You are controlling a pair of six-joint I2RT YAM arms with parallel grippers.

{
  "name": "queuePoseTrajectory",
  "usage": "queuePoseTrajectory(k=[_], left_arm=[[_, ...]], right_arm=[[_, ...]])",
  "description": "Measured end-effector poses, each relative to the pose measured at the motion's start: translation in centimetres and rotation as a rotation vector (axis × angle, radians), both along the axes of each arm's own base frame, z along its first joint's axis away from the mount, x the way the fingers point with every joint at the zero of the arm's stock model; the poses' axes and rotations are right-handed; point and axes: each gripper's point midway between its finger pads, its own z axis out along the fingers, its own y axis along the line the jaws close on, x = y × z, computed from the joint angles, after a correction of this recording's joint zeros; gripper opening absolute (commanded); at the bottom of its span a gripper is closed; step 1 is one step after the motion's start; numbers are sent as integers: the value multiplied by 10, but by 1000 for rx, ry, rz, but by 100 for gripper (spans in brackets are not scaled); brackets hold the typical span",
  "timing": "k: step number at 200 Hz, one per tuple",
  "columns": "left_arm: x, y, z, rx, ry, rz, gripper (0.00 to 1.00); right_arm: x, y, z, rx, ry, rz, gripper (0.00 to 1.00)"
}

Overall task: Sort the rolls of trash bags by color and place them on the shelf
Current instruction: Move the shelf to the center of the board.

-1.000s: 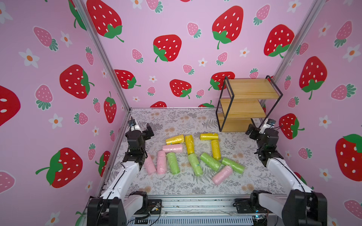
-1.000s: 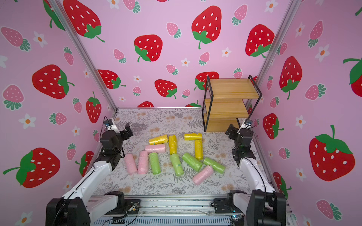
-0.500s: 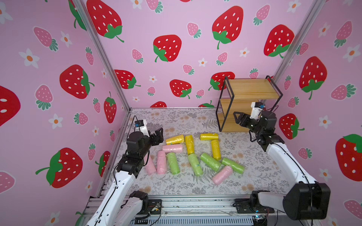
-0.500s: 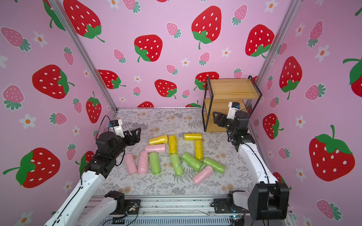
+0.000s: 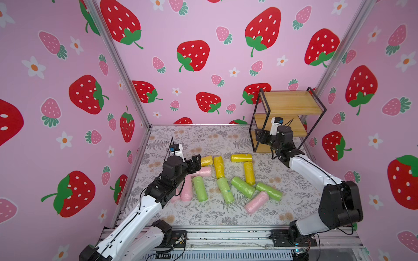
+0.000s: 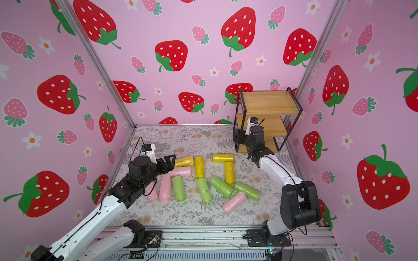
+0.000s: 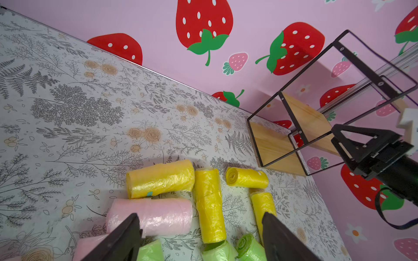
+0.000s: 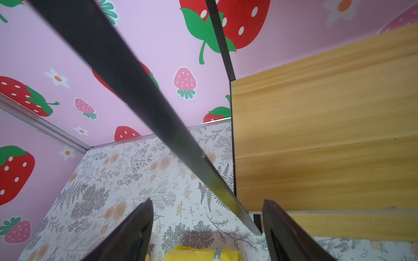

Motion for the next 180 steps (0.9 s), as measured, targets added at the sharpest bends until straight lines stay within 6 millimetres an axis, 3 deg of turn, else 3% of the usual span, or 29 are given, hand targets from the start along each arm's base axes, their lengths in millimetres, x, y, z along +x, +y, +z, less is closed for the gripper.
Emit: queuePoseTrajectory(k=[39,71,98,121,147,180], left_arm=[[0,-5,-7,33,16,-21,88],[-3,-5,-4,73,-4,-38,88],[-8,-1,-2,118,-13,-53,88],[-12,1,-1,140,-20,-59,86],[-15,5,1,157,-27,-56,76],[-17,11,-5,179,-13,-32,73]], right_arm=[[12,-9,2,1,-53,-74,82],[25,-9,-19,7,-35,-100,79],[35,-7,-34,6,-11,-103,59],[38,-6,-28,16,-26,-104,45],[41,-4,-17,23,-45,-105,33],[43,-3,-15,-23,-45,-90,13]])
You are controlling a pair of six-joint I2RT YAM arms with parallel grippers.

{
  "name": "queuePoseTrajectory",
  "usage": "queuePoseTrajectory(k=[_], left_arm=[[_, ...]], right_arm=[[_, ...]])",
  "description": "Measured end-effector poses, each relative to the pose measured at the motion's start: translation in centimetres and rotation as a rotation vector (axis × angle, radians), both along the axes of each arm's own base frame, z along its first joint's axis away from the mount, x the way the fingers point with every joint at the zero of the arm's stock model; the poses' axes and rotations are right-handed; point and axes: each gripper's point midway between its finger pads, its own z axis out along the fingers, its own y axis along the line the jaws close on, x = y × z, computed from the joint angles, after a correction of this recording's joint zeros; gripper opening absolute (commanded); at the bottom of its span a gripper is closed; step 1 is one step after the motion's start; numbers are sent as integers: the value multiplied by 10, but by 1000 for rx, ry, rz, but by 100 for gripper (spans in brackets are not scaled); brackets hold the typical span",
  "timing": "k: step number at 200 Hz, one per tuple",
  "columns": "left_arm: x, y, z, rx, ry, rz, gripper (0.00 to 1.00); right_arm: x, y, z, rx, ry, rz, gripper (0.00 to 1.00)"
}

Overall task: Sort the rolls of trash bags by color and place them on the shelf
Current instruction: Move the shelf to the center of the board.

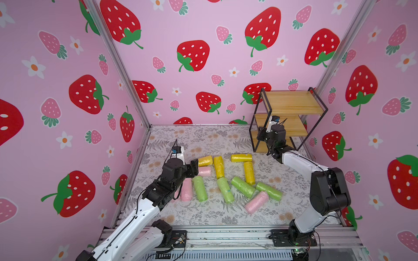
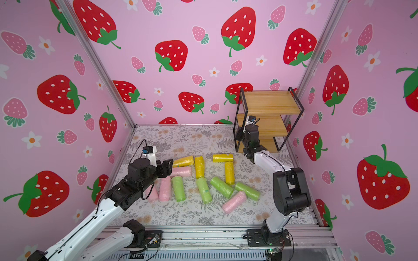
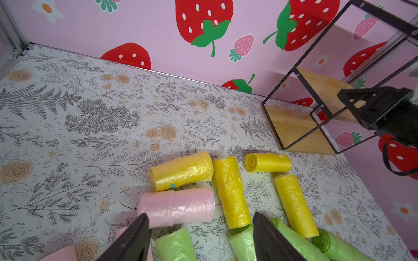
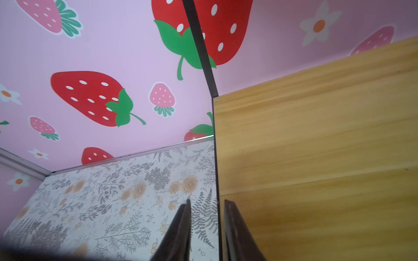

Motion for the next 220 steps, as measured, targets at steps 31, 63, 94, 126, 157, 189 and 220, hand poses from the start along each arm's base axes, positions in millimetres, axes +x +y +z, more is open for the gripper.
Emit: queuePoseTrajectory(k=[31,63,94,126,157,189,220], left_arm=[[-5,4,-10,12,16,7,71],[-11,10,-5,19,1,14,70],[-17,14,-2,28,-4,19,71],[-24,17,-3,15,-2,21,74],[-35,21,-18,-9,35,29,75],[-46,28,-20,-38,49,52,83],[-56,36,-10,-73,16,75,85]], right_arm=[[6,9,0,-5,6,36,0],[8,19,0,-9,15,54,0],[7,28,1,-27,24,42,0],[0,59,3,-33,22,79,0],[-18,111,4,-51,12,156,0],[-38,170,6,-57,-1,245,0],[-51,218,8,-63,-12,308,0]])
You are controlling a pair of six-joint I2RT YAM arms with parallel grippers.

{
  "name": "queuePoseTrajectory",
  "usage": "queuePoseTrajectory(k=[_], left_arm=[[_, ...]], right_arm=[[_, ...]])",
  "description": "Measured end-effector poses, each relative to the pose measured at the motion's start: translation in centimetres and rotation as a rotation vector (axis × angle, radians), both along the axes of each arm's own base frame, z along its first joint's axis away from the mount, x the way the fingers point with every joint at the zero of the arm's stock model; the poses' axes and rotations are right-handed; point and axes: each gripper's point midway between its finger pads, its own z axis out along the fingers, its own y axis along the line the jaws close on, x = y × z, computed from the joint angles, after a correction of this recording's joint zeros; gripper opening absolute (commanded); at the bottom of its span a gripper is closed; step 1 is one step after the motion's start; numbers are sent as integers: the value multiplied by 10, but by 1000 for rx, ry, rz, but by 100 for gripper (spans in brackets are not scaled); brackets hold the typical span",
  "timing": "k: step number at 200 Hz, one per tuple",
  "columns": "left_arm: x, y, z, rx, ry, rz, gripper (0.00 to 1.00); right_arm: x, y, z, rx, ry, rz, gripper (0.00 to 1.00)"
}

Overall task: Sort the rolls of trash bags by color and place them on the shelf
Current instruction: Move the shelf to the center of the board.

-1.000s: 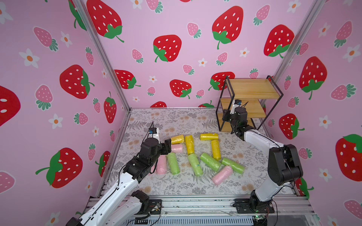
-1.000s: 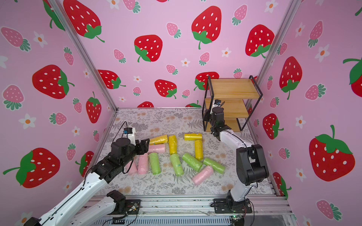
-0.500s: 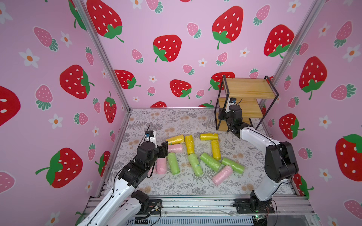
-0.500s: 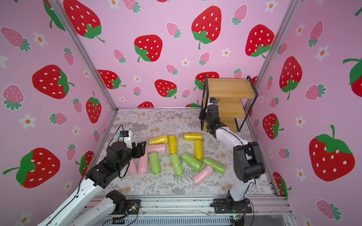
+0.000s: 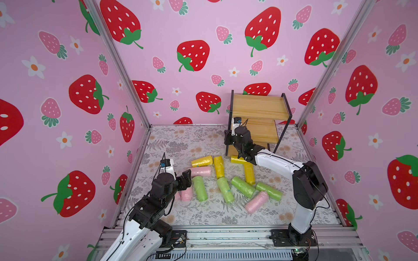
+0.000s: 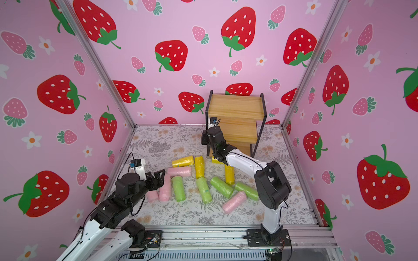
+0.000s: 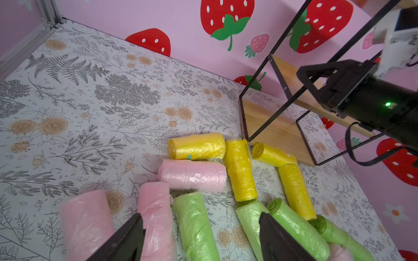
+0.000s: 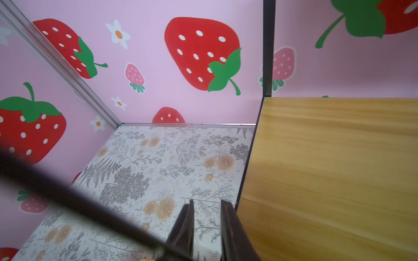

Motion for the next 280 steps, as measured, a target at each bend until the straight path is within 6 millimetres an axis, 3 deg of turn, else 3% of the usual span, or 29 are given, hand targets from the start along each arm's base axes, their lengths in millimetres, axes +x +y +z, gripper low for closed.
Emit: queuePoseTrajectory(k=[62,80,102,113,132,146,196,246,280], left_arm=[[-15,14,3,6,-7,29,88],[-18,16,5,17,-1,32,90],[-21,18,11,13,-10,30,96],[-24,19,15,4,-24,32,99],[-27,20,21,-14,-46,34,100],[-28,21,23,-24,-54,37,100],[-24,19,23,-31,-29,45,100],[-13,20,8,-2,83,98,100],[-3,12,-7,13,175,112,100]], right_arm=[[-27,62,0,-18,-14,59,0],[-37,76,0,-19,-13,84,25],[-51,87,-3,-42,-3,118,62],[-60,93,-7,-64,8,145,70],[-73,93,-9,-81,22,174,73],[-85,85,-9,-91,36,187,73],[-126,26,-8,-93,89,165,73],[-154,-26,-39,-240,217,137,80],[-169,-87,-50,-338,371,71,90]])
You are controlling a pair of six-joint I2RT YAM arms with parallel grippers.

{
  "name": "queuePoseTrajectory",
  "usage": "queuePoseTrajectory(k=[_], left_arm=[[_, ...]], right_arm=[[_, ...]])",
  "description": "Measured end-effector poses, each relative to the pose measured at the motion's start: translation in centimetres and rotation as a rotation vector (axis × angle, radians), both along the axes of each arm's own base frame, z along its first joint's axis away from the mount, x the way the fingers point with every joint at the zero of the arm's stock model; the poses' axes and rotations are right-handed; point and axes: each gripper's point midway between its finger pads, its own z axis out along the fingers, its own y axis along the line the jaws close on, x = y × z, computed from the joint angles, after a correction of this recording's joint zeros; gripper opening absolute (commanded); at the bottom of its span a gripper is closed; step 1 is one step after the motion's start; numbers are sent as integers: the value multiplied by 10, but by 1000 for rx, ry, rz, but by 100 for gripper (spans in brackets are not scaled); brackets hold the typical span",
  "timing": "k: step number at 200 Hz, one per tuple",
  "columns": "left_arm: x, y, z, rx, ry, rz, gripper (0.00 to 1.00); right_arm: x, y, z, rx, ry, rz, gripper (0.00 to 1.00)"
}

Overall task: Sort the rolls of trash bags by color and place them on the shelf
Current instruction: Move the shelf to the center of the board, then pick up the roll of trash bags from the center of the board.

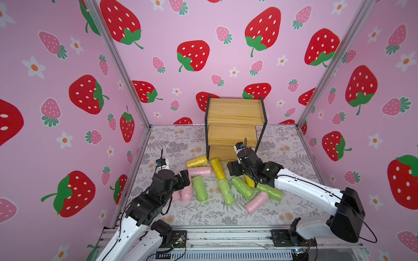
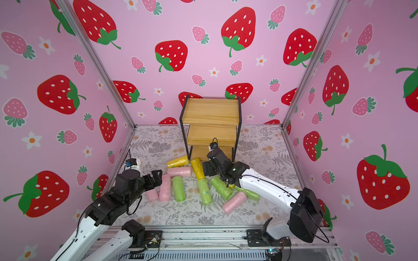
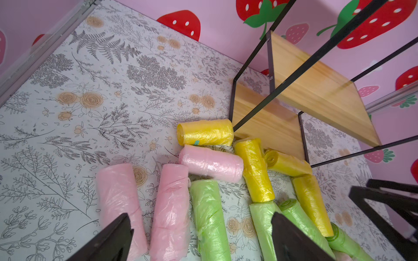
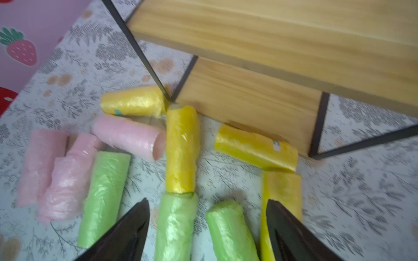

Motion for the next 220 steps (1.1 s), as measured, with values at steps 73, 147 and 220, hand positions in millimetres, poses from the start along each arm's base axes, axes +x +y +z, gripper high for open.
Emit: queuePoseTrajectory(k=[73,147,220], left_arm=[[9,-11,-11,-129,65,69,99],[3,-16,-17,-198,69,63,98],[-2,-12,-22,-211,82,87,97]], right_arm=[[-19,-116,-76,-21,405,-267,84],[-30,-90,-129,-18,625,-182,77],[-27,-83,-170,-98,697,-175,66]])
